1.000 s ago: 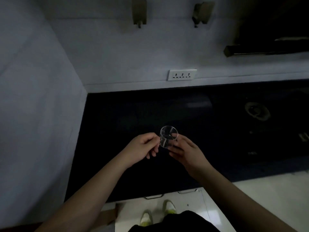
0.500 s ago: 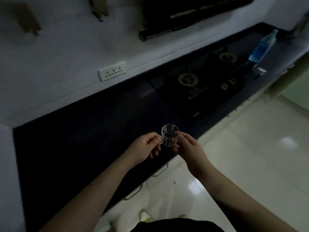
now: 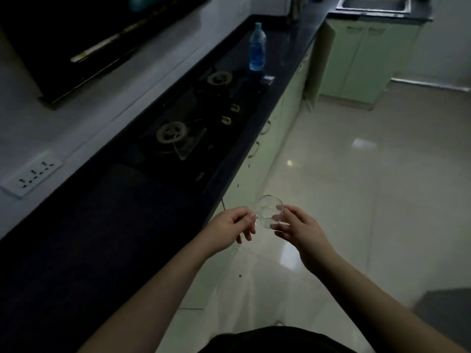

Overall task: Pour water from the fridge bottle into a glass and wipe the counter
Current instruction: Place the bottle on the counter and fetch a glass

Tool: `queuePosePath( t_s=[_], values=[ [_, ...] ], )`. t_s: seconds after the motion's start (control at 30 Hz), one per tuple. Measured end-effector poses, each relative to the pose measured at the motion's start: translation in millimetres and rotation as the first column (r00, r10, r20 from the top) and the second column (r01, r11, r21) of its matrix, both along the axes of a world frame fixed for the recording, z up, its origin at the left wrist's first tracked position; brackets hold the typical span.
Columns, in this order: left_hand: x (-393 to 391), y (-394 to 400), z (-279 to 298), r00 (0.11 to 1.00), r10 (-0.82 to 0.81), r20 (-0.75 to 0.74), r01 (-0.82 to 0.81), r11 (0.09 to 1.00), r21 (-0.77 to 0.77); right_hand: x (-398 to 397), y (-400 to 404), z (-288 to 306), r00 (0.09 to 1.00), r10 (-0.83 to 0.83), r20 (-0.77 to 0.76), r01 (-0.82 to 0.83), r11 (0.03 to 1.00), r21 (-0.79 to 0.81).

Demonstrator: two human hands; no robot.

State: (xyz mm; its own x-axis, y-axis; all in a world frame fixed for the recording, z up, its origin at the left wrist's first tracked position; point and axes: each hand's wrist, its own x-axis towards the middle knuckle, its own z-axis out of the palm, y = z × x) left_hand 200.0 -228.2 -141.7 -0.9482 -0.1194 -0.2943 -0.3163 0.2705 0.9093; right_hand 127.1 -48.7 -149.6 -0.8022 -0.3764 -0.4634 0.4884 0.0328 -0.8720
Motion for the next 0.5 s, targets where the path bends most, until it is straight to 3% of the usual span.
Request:
queuePosePath(
  t_s=[0.5],
  values=[
    [-131.6, 42.9, -3.6, 0.955, -0.295, 0.041, 0.298, 0.948, -0.109, -74.7, 59.4, -9.3, 0.96, -0.266, 0.084, 0.269, 0.963, -0.024]
  ],
)
